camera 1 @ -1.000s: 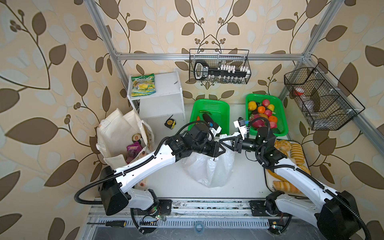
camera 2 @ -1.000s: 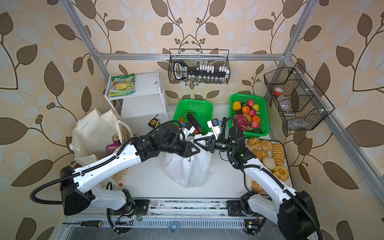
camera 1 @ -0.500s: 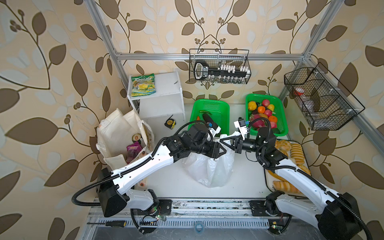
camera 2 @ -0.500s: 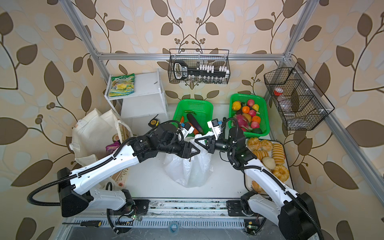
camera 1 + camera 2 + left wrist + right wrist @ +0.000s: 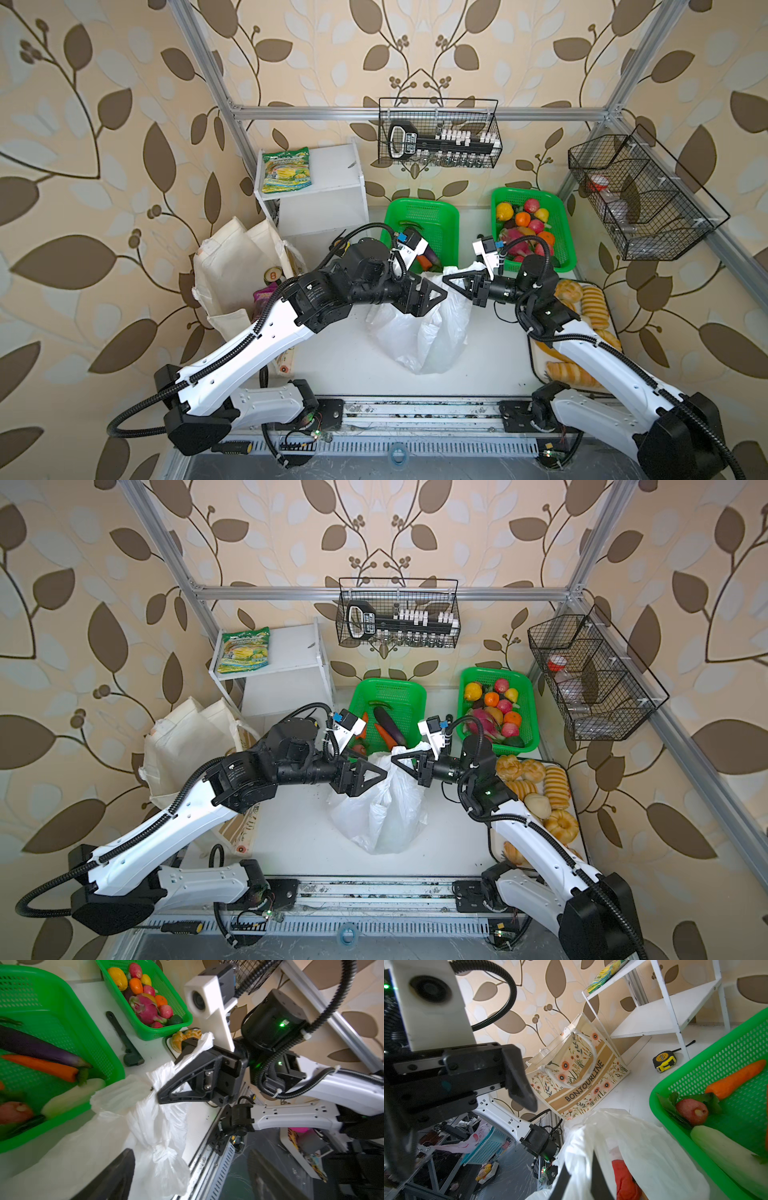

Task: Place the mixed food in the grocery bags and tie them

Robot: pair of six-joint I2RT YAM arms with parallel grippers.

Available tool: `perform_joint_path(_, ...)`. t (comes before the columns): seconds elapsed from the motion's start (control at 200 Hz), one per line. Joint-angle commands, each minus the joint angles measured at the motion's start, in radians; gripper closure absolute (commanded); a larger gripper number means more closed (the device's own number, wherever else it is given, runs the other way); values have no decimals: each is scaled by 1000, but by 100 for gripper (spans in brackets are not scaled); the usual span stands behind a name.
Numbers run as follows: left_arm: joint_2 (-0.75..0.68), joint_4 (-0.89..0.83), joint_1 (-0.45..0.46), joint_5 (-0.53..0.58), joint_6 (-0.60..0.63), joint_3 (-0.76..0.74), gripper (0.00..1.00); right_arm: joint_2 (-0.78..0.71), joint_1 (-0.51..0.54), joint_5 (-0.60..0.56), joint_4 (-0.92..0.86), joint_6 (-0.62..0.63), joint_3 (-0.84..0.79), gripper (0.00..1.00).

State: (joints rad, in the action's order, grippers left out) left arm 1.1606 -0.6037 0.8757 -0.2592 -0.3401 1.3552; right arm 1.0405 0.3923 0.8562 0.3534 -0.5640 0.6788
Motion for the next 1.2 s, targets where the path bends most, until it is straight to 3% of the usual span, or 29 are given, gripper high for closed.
perform_joint_path(0.0, 24, -100, -13, 100, 93, 45, 8, -14, -5, 84, 67, -20, -3, 88)
perform_joint_path(0.165, 65, -148, -12, 100, 140, 46, 1, -3, -31, 122, 35, -35, 18, 88)
perform_joint_path(0.35, 99, -140, 29, 98, 166, -9, 1, 2, -36, 87, 15, -47, 16, 88)
perform_joint_path(0.525, 149, -194, 95, 329, 197, -24, 1, 18, -37, 86, 39, -79, 16, 88)
perform_joint_path(0.735, 190, -203, 147, 533, 224, -32, 3, 18, -41, 85, 51, -95, 17, 88)
perform_joint_path(0.82, 198, -242, 149, 608, 215, -32, 13, 15, -43, 89, 51, -96, 16, 89)
perform_joint_path(0.935, 156, -230, 149, 688, 193, -71, 37, 16, -47, 95, 27, -76, 16, 90)
perform_joint_path(1.035, 88, -173, 149, 686, 189, -119, 59, 20, -53, 95, 22, -71, 17, 91)
perform_joint_path(1.195, 9, -104, 149, 695, 170, -167, 81, 32, -52, 91, 22, -71, 23, 94)
